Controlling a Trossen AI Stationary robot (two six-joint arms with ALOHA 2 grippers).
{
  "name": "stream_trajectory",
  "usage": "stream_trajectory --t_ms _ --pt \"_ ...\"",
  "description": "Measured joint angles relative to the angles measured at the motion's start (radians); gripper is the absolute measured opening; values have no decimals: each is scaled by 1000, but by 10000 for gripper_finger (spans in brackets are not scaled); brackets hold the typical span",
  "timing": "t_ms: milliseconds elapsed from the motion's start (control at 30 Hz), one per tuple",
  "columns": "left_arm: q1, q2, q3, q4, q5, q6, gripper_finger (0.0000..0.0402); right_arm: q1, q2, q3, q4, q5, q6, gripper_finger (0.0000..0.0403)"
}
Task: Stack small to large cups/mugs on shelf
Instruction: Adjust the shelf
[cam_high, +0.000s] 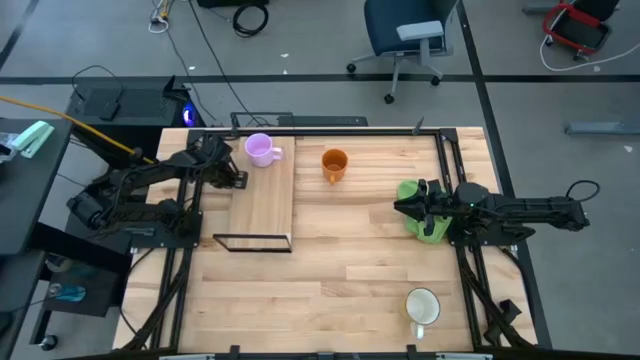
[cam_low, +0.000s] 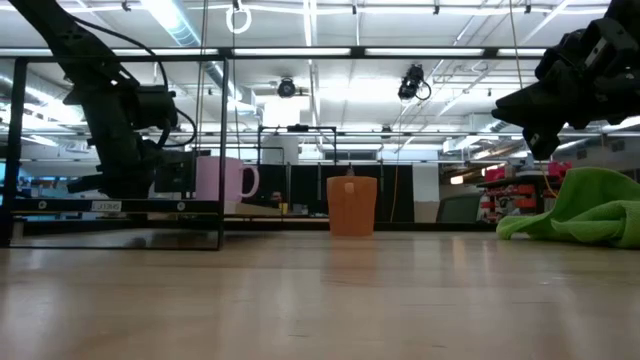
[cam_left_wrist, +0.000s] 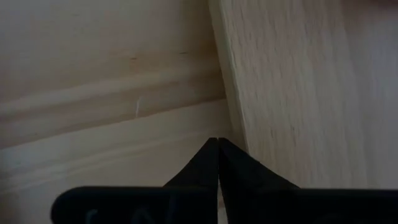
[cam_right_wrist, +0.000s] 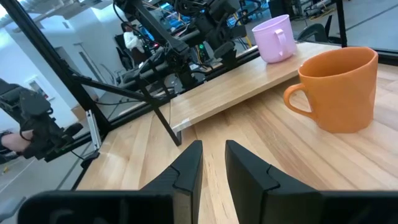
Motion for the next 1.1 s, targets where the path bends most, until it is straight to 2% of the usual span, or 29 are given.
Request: stream_trajectory --t_ms 267,467,600,767,967,1100 --pt "-13 0 0 30 49 -13 6 0 0 0 0 0 0 77" --pt "-59 0 0 47 52 -30 20 0 0 0 0 0 0 77" --pt "-84 0 0 79 56 -43 14 0 0 0 0 0 0 77" --pt "-88 0 0 92 56 -43 6 0 0 0 0 0 4 77" --pt "-89 0 0 124 72 -46 21 0 0 0 0 0 7 77" --pt "-88 0 0 139 79 -47 12 0 0 0 0 0 7 77"
